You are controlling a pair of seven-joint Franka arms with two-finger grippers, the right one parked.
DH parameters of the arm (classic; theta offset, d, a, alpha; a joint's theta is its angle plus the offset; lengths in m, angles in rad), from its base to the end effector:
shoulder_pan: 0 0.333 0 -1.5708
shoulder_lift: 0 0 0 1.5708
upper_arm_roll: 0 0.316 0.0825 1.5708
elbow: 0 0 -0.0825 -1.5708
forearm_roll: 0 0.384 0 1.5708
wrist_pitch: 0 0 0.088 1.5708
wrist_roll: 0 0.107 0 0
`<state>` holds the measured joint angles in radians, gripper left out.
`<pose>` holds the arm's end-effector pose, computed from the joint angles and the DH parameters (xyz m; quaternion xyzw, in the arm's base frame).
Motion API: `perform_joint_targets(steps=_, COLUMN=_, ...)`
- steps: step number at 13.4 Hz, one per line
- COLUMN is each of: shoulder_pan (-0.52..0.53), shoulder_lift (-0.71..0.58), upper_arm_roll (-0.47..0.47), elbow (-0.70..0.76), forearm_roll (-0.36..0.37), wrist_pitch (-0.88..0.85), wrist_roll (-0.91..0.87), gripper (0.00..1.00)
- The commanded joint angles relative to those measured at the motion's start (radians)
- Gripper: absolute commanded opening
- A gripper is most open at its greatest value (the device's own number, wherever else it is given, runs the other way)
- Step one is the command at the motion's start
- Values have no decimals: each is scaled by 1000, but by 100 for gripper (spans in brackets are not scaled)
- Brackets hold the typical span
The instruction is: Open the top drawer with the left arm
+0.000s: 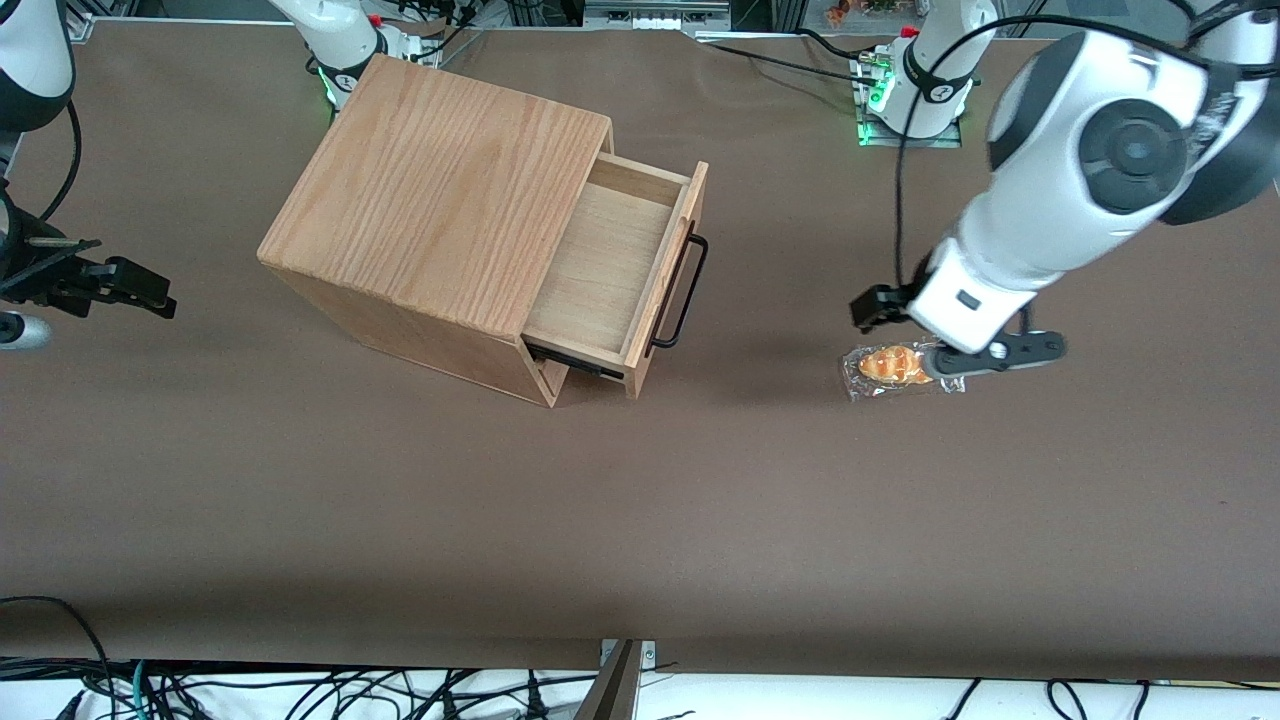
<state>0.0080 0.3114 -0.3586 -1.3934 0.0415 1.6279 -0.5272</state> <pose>0.6157 -0.1864 0.5360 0.9947 0.0927 -0.0402 0.0180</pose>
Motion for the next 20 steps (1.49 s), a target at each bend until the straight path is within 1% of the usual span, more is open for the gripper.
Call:
perform_joint_targets(steps=1, shoulder_pan=44, shoulder_lift=-14, upper_arm_roll=-10, elbow=80, forearm_roll=76, wrist_pitch=-100, wrist_roll=105, gripper=100)
perform_joint_targets(steps=2, shoulder_pan=58, shoulder_lift=-14, upper_arm_roll=-8, elbow=96, forearm_roll=90, wrist_pitch=-112, wrist_roll=133, gripper=100)
perform_joint_targets(steps=5, shoulder_pan=127, shoulder_lift=-18, upper_arm_roll=-8, elbow=97, forearm_roll=92, wrist_pitch=-117, wrist_roll=244, gripper=100)
perform_joint_targets(steps=6, shoulder_pan=133, shoulder_lift=-23, upper_arm_roll=0, elbow=96, forearm_roll=90, wrist_pitch=-120, wrist_roll=265, gripper=100)
perform_joint_targets(steps=8, shoulder_pan=124, shoulder_lift=-52, upper_arm_roll=61, elbow=80, forearm_roll=89, wrist_pitch=-123, wrist_roll=272, gripper=100)
perform_joint_targets(steps=10, shoulder_pan=113, shoulder_lift=-63, upper_arm_roll=73, elbow=71, forearm_roll=89, wrist_pitch=-117, wrist_roll=283, gripper=100)
perform_joint_targets(steps=11, shoulder_pan=89, shoulder_lift=-75, upper_arm_roll=117, elbow=56, forearm_roll=87, wrist_pitch=-112, wrist_roll=285, gripper=100)
perform_joint_targets(steps=12, shoulder_pan=29, shoulder_lift=-101, upper_arm_roll=198, elbow=18, forearm_roll=75, wrist_pitch=-97, wrist_roll=292, gripper=100)
perform_joint_targets(steps=13, shoulder_pan=-17, shoulder_lift=-147, upper_arm_roll=281, elbow=-43, forearm_roll=43, wrist_pitch=-59, wrist_roll=317, gripper=100)
perform_joint_targets(steps=14, shoulder_pan=-42, shoulder_lift=-172, upper_arm_roll=318, elbow=-85, forearm_roll=19, wrist_pitch=-45, wrist_roll=355, gripper=100)
perform_joint_targets(steps=16, shoulder_pan=-49, shoulder_lift=-176, upper_arm_roll=357, elbow=-95, forearm_roll=20, wrist_pitch=-45, wrist_roll=448, gripper=100)
perform_joint_targets(steps=18, shoulder_pan=-101, shoulder_lift=-196, upper_arm_roll=447, elbow=-120, forearm_roll=21, wrist_pitch=-45, wrist_roll=489, gripper=100)
perform_joint_targets(steps=19, shoulder_pan=-108, shoulder_lift=-199, upper_arm_roll=467, elbow=-134, forearm_roll=17, wrist_pitch=-43, wrist_roll=507, gripper=100)
perform_joint_targets(steps=20, shoulder_pan=-103, shoulder_lift=-202, upper_arm_roll=467, elbow=-139, forearm_roll=14, wrist_pitch=-43, wrist_roll=527, gripper=100)
